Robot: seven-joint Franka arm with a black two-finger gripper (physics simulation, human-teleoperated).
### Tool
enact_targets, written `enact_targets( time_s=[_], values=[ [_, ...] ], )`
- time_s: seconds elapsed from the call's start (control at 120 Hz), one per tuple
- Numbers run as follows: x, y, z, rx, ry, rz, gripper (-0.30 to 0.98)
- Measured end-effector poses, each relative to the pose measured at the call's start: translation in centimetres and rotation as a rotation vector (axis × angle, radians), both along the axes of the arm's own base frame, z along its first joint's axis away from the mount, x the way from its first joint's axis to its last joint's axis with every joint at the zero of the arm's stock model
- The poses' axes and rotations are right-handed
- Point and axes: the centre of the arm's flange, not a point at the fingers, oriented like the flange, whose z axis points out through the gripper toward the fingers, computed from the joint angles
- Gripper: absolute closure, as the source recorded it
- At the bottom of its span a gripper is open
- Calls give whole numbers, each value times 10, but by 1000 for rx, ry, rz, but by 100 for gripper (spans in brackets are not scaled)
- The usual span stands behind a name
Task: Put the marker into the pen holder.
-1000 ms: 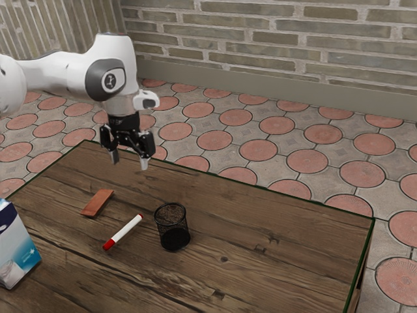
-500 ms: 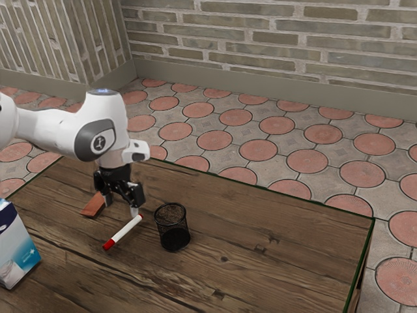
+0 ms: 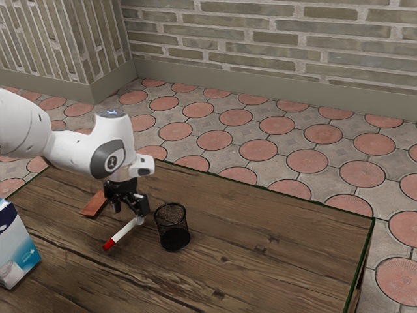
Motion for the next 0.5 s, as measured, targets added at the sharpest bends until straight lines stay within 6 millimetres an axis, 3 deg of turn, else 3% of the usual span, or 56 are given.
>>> enact_targets(
  time_s=[0.158, 0.367, 0.5],
  values=[
    [1, 0, -7, -4, 3, -15, 8],
    [6, -1, -9, -4, -10, -36, 45],
    [8, -1, -11, -4, -15, -46, 60]
  ],
)
